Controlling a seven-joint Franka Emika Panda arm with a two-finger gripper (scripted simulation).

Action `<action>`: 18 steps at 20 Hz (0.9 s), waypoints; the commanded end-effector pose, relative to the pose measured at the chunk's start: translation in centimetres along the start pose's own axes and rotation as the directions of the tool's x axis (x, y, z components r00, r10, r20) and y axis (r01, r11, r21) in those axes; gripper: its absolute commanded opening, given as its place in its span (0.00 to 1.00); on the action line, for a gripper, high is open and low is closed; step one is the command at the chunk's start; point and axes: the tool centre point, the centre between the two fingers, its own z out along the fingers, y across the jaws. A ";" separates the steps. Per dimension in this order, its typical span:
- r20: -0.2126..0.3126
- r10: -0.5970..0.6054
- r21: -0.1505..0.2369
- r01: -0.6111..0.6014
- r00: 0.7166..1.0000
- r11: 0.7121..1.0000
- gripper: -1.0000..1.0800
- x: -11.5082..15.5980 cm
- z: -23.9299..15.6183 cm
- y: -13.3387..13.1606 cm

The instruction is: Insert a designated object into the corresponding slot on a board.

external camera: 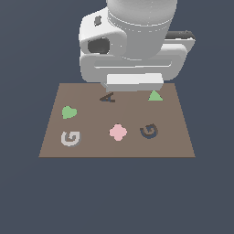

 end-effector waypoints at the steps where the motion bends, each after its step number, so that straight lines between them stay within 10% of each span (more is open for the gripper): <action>1: 0.000 0.000 0.000 0.000 1.000 1.000 0.96 0.0 0.0 0.0; 18: -0.004 -0.155 0.001 0.155 0.988 0.988 0.96 -0.6 1.3 2.2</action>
